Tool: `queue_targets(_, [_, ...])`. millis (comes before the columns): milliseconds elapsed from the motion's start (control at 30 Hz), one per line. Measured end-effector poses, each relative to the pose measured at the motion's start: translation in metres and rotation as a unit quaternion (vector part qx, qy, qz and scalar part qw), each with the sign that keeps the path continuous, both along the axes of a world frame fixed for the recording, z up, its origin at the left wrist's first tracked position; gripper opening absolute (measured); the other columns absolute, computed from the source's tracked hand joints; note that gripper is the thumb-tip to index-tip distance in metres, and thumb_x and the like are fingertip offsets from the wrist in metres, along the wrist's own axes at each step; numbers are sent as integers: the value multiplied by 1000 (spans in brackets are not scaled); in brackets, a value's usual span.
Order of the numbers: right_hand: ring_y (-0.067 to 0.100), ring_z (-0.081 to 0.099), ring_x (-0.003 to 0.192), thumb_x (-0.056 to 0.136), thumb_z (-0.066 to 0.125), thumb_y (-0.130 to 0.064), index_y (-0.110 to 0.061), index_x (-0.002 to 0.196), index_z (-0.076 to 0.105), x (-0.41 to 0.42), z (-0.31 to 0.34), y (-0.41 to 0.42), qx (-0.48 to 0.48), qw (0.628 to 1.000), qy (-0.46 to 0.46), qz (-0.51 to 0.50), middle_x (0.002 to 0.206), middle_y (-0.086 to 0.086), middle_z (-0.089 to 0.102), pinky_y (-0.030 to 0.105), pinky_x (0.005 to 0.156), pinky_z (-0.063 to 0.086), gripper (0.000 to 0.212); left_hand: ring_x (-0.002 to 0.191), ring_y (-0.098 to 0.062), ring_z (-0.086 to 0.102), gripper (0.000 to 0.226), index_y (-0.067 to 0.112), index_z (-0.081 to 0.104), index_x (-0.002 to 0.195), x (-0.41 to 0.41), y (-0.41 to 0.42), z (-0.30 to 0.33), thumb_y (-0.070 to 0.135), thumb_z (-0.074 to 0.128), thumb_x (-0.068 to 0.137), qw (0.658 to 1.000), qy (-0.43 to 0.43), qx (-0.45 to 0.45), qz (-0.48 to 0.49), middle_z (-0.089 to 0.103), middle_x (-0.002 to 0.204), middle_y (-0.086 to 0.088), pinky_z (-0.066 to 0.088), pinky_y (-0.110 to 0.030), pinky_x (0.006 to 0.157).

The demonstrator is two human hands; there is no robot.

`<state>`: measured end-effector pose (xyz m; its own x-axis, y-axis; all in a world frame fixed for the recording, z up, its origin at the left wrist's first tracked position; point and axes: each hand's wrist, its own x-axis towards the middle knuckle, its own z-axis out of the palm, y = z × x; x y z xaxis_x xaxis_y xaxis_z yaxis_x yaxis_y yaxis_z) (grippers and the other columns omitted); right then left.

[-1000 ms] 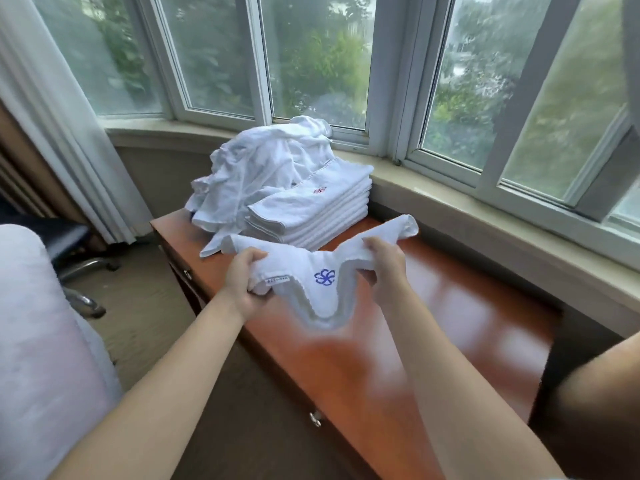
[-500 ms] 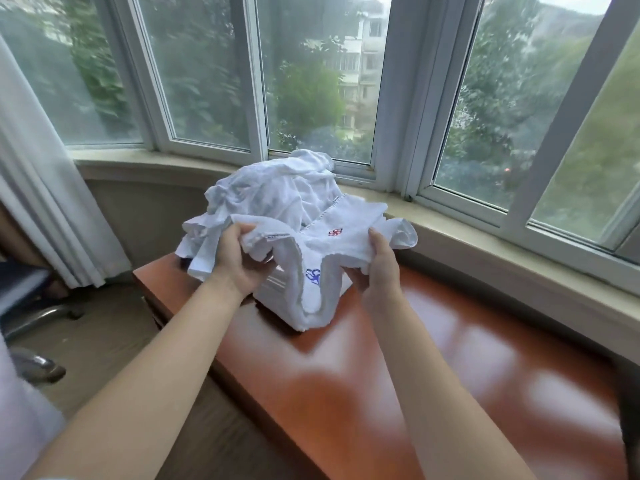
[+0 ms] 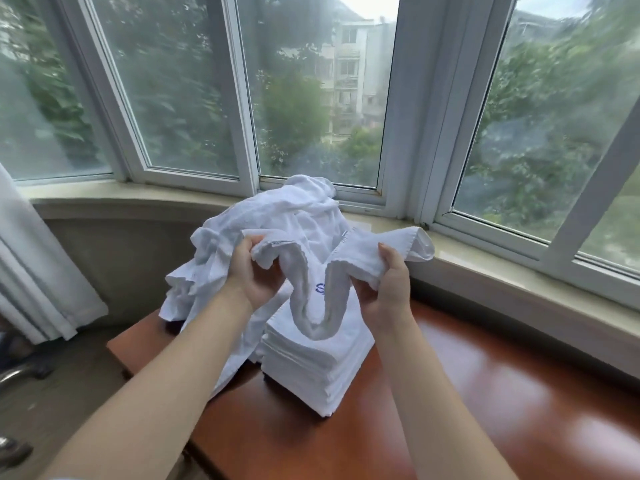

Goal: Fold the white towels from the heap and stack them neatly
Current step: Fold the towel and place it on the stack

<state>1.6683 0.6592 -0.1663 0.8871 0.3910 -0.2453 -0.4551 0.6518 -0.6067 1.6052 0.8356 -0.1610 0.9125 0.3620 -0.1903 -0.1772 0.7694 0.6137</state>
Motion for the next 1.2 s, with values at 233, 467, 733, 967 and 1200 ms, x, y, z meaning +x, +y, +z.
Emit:
queue_targets(233, [18,70,75,89,60,-22,-11,99,67,4,-4,76,-21,995,-9,-98,83,2,73,25,62,57,17,75,-17,56,16,12,58,93,38,67,-14,16,43,90,989,47,25,-140,55,82,-2,43,-27,76])
queue_targets(467, [22,72,85,89,59,-20,-11,111,65,-6,-11,150,-29,979,-10,-202,102,6,74,29,64,60,24,69,-17,48,14,4,53,85,64,146,-25,5,40,92,969,91,38,-225,47,74,-7,42,-27,71])
queue_targets(733, [17,63,68,90,58,-20,-15,107,60,17,-10,173,-45,958,-4,-283,87,2,66,18,44,47,18,55,-12,38,26,13,48,74,111,170,-11,-9,38,85,936,114,210,-258,37,67,-5,33,-20,48])
queue_targets(967, [17,66,67,89,59,-15,-13,104,62,38,-28,178,-45,943,31,-329,85,3,68,20,48,51,16,31,-3,39,38,16,50,72,152,167,-15,-11,29,87,902,152,295,-277,43,43,6,26,-9,33])
queue_targets(1200, [20,68,74,87,59,-15,-7,103,64,23,-42,217,-49,890,64,-449,90,8,68,24,59,55,19,26,-5,34,31,22,39,76,180,201,-29,12,63,92,835,135,308,-435,55,67,-11,20,-10,28])
